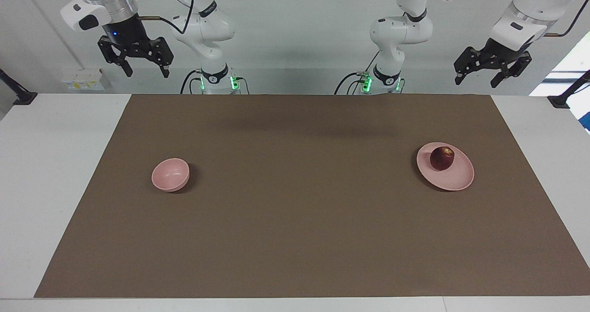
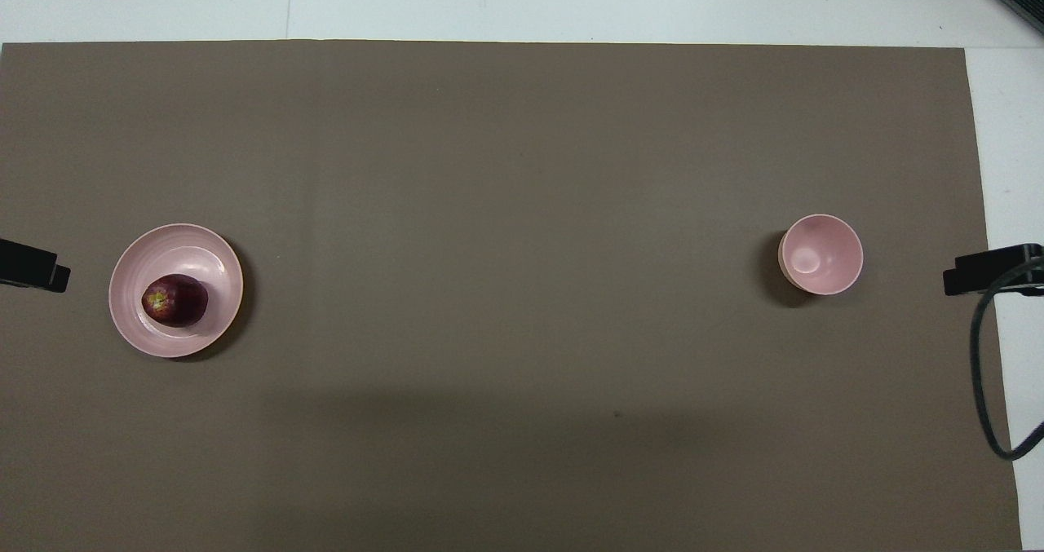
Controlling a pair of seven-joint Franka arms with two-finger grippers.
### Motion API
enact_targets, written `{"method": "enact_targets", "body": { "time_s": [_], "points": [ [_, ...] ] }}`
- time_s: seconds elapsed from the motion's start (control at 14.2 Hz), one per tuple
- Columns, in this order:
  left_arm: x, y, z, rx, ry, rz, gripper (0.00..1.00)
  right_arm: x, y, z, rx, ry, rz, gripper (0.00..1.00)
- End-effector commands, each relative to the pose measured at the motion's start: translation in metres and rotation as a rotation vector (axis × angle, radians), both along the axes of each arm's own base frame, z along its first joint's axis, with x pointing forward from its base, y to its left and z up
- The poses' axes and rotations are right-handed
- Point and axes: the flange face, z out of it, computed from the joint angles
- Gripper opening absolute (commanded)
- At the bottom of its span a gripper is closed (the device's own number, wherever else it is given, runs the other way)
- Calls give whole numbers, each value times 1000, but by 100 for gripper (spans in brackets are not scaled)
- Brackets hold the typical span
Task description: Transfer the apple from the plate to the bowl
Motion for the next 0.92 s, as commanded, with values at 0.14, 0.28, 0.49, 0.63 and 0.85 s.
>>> {"method": "enact_targets", "body": {
  "time_s": [0.14, 0.28, 0.49, 0.63, 0.85],
  "points": [
    [-5, -6, -6, -20, -27, -23, 100, -8, -6, 0, -2, -1, 18, 100],
    [0, -5, -20, -21, -56, -21, 100, -8, -6, 0, -2, 0, 16, 100],
    [16, 10, -56, -25, -106, -12, 100, -8, -5, 0, -1, 0, 16, 100],
    [22, 21, -86, -26, -129, 7, 100, -10, -5, -1, 1, 11, 13, 100],
    [24, 33, -134, -28, -138, -11, 100, -9, -5, 0, 2, 6, 10, 100]
  ]
}}
